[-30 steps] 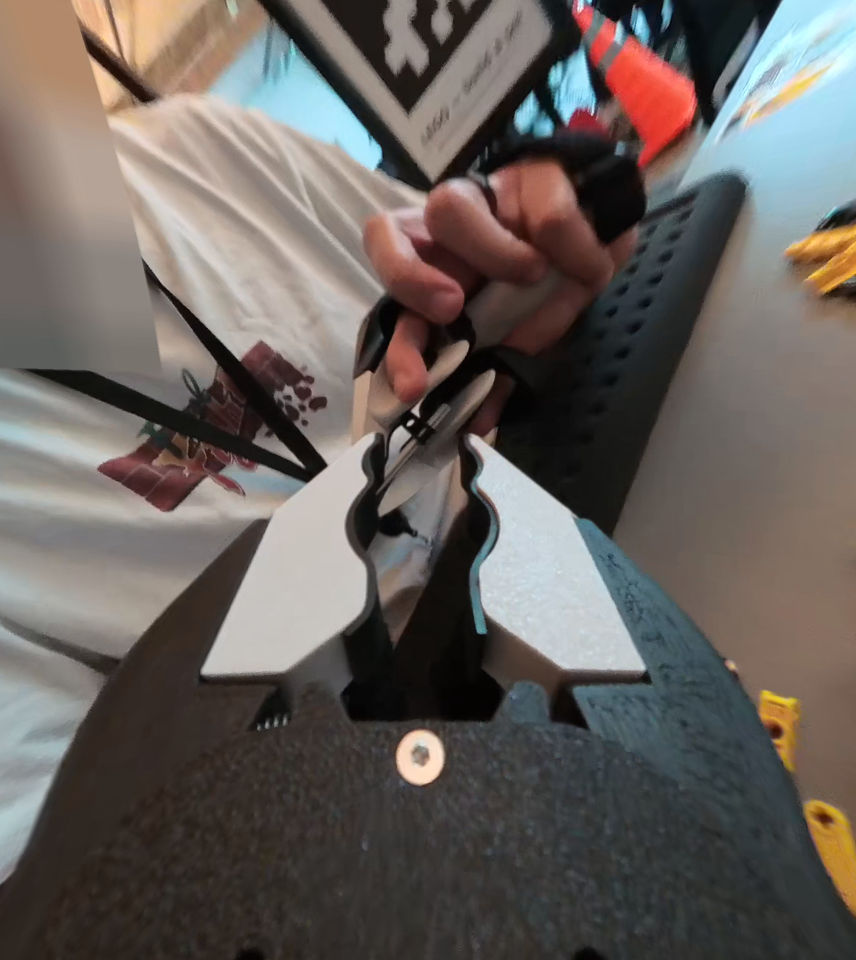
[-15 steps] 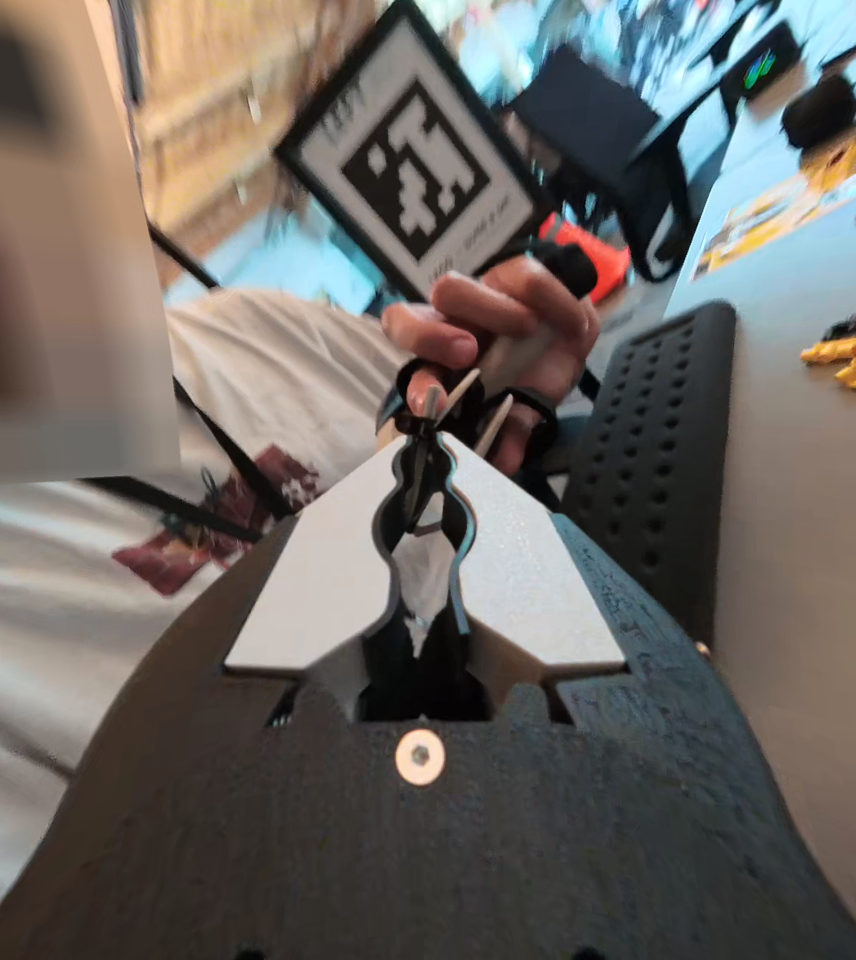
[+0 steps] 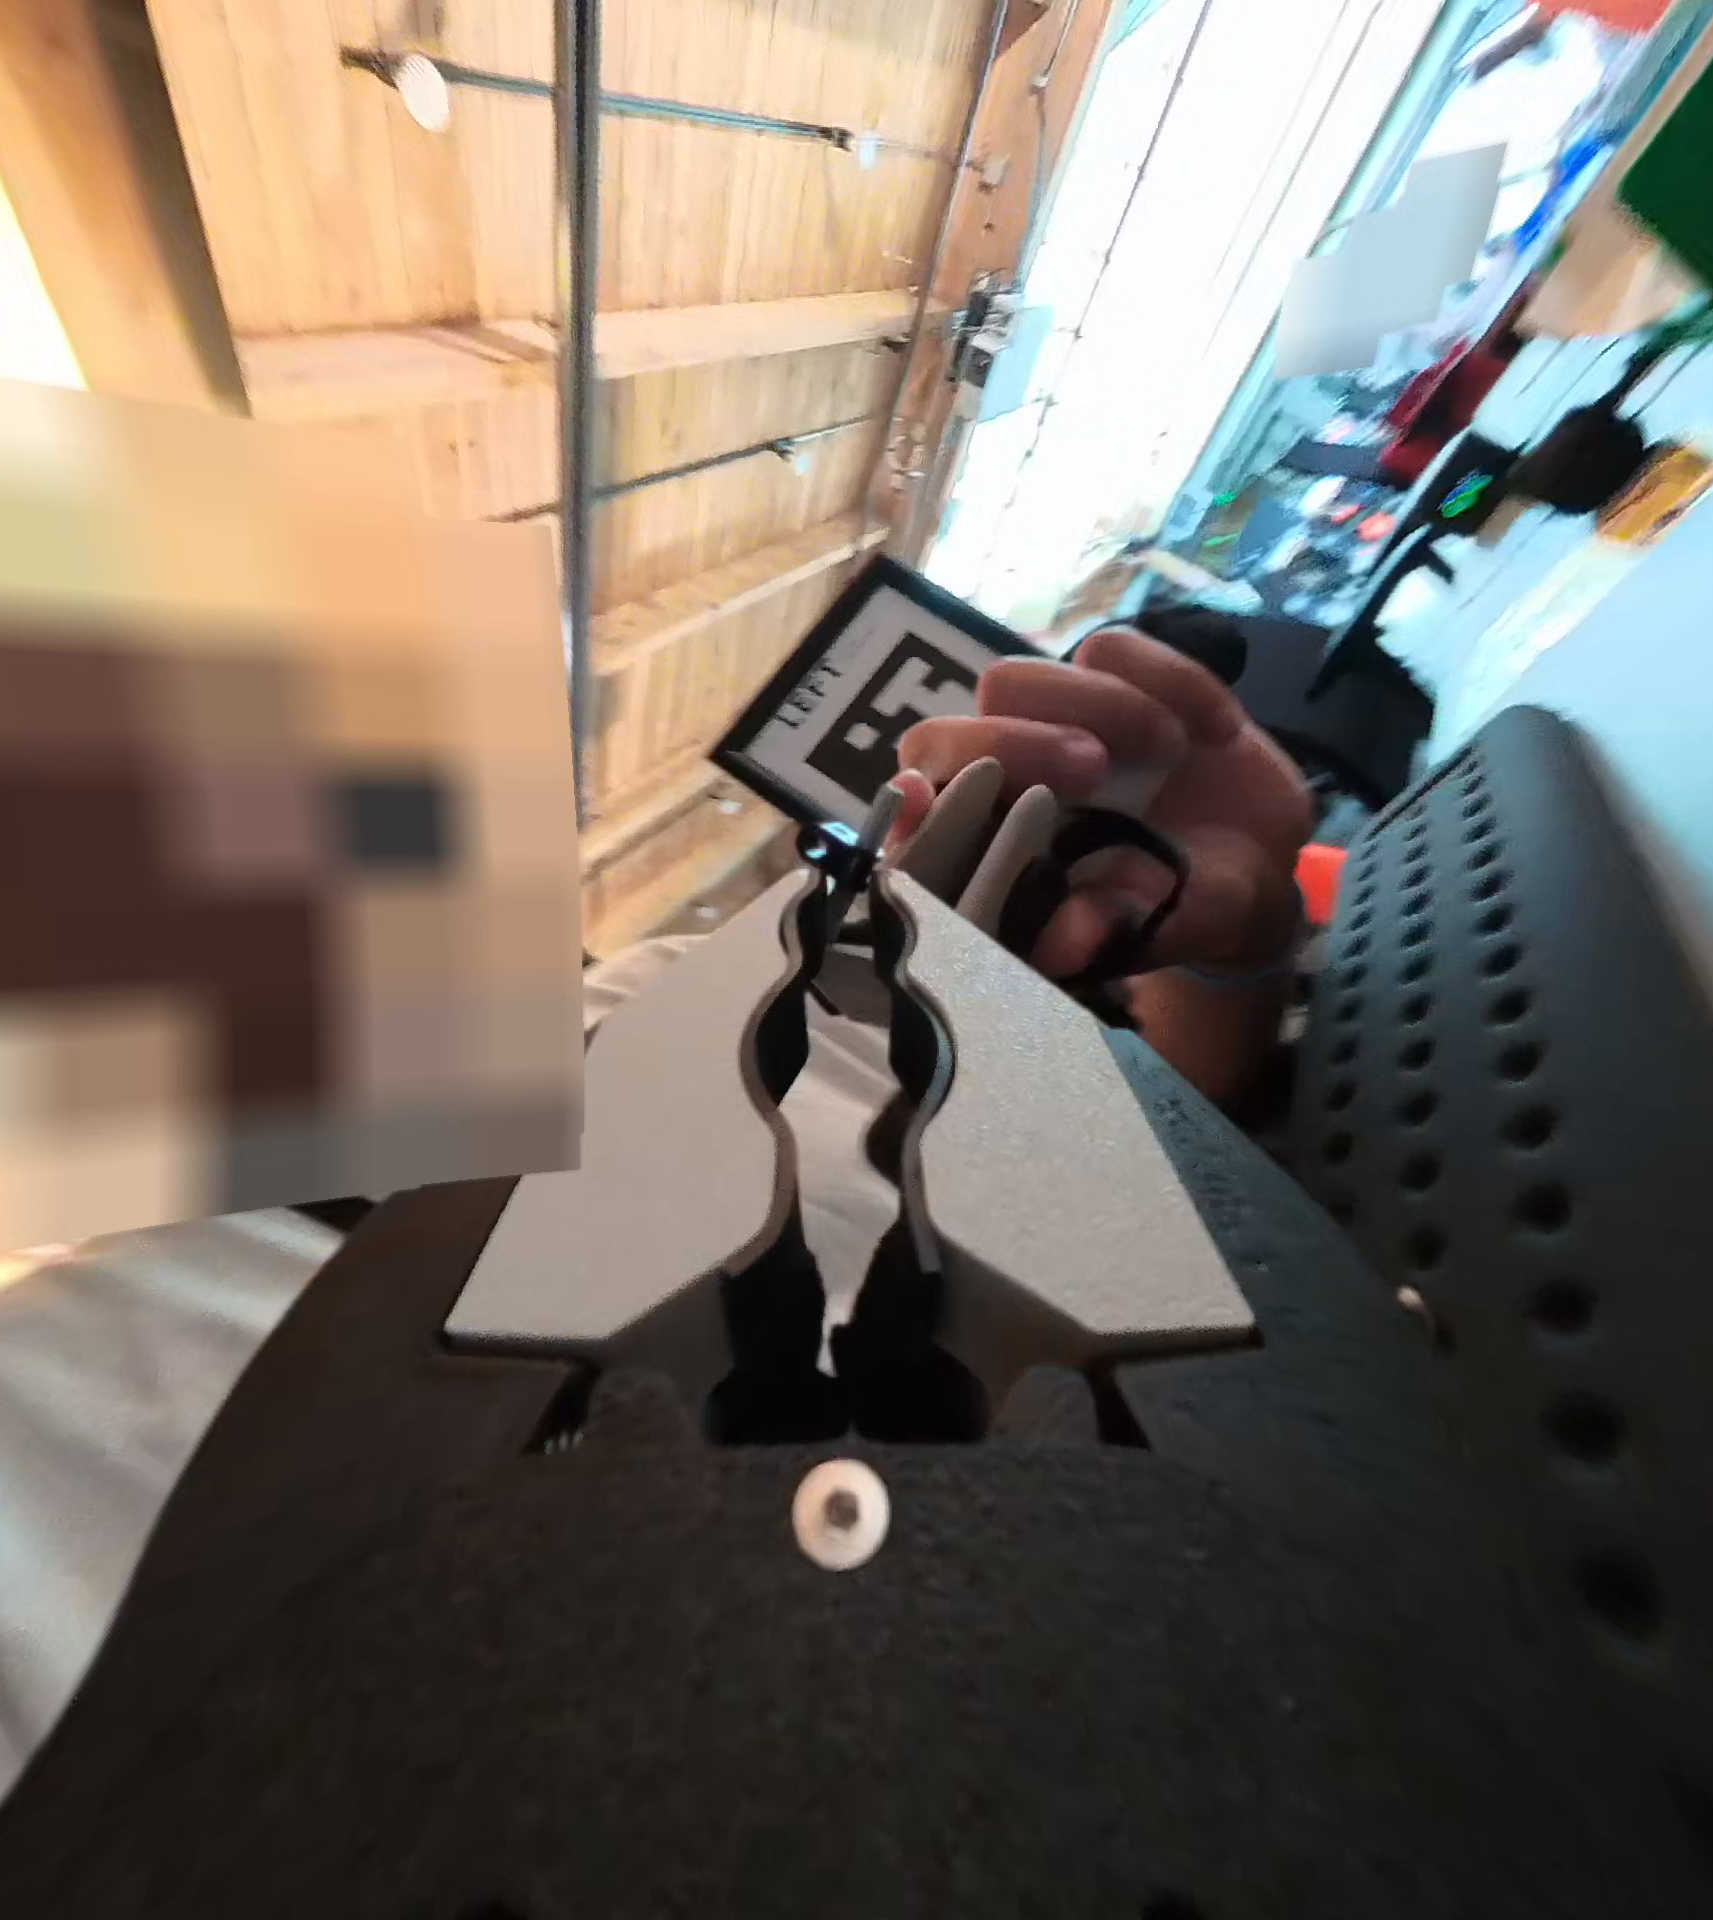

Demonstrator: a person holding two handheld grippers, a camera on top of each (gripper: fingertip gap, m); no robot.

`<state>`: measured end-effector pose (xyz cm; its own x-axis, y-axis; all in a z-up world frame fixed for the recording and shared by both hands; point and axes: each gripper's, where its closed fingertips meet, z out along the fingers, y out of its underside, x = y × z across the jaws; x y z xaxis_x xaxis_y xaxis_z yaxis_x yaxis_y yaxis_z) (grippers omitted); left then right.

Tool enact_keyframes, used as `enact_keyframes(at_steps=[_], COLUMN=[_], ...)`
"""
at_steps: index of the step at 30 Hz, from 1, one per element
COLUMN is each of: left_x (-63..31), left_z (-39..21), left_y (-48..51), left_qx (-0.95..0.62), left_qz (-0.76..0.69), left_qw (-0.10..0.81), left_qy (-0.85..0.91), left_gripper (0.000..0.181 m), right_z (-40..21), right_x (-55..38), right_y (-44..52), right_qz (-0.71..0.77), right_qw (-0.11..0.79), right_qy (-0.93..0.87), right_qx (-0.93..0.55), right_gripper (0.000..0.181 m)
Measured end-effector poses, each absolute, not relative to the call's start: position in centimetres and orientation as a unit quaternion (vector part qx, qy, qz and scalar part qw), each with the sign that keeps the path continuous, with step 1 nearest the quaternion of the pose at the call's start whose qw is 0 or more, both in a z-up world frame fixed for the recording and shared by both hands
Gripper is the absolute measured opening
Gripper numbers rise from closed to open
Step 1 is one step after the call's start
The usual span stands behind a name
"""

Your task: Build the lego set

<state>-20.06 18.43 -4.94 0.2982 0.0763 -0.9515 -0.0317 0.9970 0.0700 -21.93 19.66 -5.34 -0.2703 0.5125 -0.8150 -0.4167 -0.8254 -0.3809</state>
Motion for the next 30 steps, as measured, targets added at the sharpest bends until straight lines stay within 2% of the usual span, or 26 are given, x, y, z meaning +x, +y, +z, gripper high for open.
enact_keyframes(at_steps=[1, 2, 5, 7, 9, 12, 15, 23, 30], left_x=[-20.1, -20.2, -20.0, -19.7, -19.5, -19.1, -19.0, -18.7, -18.7], left_z=[-5.0, -5.1, -6.8, -8.3, -9.1, -10.0, -10.5, -9.9, -9.5], left_y=[18.6, 18.6, 19.3, 19.8, 20.5, 21.1, 20.9, 20.4, 20.8], left_qx=[0.009, -0.001, -0.080, -0.101, -0.110, -0.123, -0.123, -0.142, -0.186], left_qz=[0.013, -0.017, -0.138, -0.164, -0.145, -0.128, -0.126, -0.170, -0.188], left_qw=[0.805, 0.807, 0.765, 0.737, 0.732, 0.722, 0.718, 0.716, 0.713], left_qy=[0.593, 0.591, 0.624, 0.648, 0.657, 0.669, 0.673, 0.662, 0.649], left_gripper=[0.003, 0.003, 0.003, 0.003, 0.002, 0.002, 0.002, 0.002, 0.003], right_z=[-5.5, -5.7, -5.8, -6.2, -6.8, -9.6, -10.1, -10.2, -9.7], right_x=[-21.7, -21.4, -19.8, -19.5, -20.4, -21.8, -22.0, -22.4, -22.5], right_y=[19.8, 19.9, 20.5, 20.8, 20.6, 20.8, 21.1, 20.8, 21.3], right_qz=[0.767, 0.726, 0.553, 0.457, 0.436, 0.477, 0.527, 0.524, 0.532], right_qw=[0.326, 0.366, 0.517, 0.571, 0.574, 0.484, 0.437, 0.436, 0.442], right_qy=[-0.070, -0.110, -0.243, -0.291, -0.318, -0.312, -0.292, -0.326, -0.322], right_qx=[-0.548, -0.571, -0.607, -0.617, -0.616, -0.664, -0.668, -0.655, -0.646], right_gripper=[0.009, 0.011, 0.031, 0.039, 0.053, 0.071, 0.067, 0.049, 0.048])
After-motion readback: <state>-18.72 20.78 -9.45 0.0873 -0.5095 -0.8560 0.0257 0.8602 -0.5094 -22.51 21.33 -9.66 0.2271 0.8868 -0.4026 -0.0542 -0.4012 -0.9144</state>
